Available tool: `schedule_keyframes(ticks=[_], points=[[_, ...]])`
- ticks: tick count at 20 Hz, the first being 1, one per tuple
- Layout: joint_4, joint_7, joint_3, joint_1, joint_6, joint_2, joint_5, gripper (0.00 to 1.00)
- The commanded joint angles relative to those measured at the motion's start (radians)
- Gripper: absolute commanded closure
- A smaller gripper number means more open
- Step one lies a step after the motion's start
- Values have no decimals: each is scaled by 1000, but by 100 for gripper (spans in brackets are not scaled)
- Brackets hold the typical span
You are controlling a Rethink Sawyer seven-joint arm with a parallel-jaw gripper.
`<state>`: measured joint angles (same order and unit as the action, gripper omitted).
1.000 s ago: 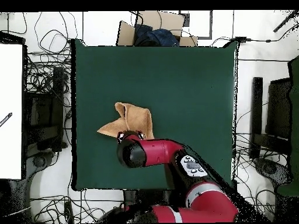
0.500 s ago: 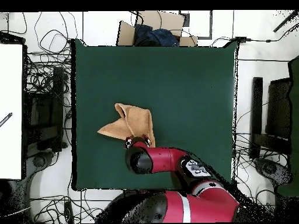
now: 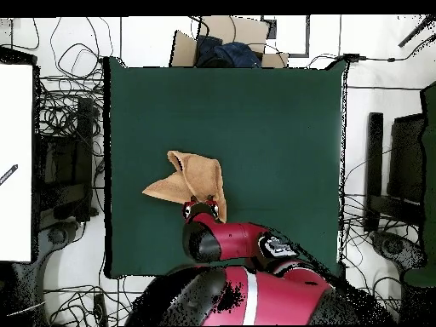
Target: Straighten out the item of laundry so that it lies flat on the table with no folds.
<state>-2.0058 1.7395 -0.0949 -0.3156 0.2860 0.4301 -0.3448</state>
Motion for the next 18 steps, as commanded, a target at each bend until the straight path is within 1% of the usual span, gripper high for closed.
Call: schedule_keyframes(ticks=[1,6,7,9,17,18], points=[[212,91,3,27,-46,-196,22,0],[217,100,-7,17,-20,-205,9,0],[215,102,-8,15,-11,-206,5,100],[203,114,0,19,3,-207,8,100],[194,125,-19,-5,9,-218,-10,100],[191,126,-6,7,17,-212,-3,100]])
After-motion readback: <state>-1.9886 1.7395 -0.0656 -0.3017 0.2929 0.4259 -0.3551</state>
